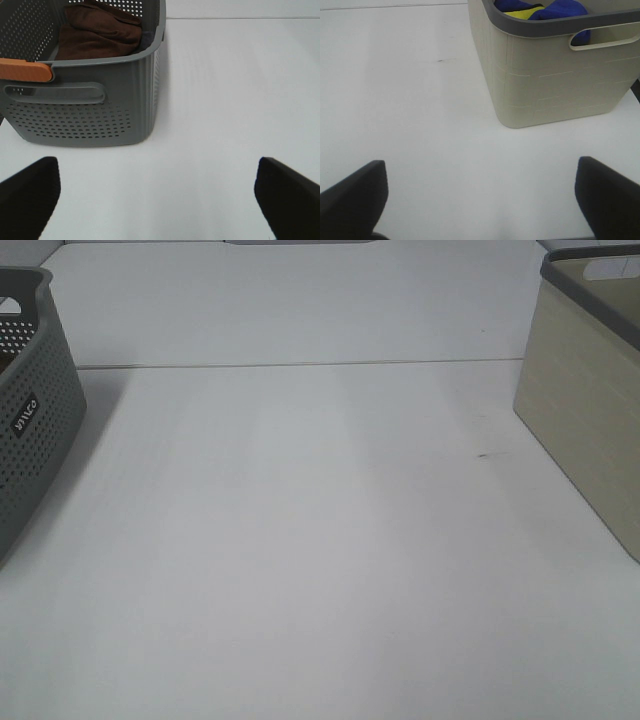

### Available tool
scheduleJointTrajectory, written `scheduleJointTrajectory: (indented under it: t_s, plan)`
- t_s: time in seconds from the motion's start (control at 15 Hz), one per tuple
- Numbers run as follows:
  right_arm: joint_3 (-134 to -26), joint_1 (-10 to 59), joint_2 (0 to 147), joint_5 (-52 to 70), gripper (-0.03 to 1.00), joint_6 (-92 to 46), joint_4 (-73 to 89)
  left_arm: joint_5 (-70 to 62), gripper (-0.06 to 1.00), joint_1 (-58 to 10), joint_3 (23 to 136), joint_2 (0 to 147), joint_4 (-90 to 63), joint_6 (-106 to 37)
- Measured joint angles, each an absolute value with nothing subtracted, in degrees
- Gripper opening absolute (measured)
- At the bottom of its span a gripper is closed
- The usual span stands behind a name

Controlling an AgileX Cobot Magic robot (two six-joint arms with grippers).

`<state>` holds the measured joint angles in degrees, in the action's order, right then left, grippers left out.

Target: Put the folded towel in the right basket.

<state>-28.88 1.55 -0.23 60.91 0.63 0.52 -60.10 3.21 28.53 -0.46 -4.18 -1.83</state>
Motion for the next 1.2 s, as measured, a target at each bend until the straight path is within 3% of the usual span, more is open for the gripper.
scheduleJointTrajectory:
  t_s: [1.2]
  plan:
    - [-28.88,1.55,-0.23,60.85,0.96,0.63,0.52,-60.10,0.98,3.21,28.53,-0.46,-4.18,-1.83]
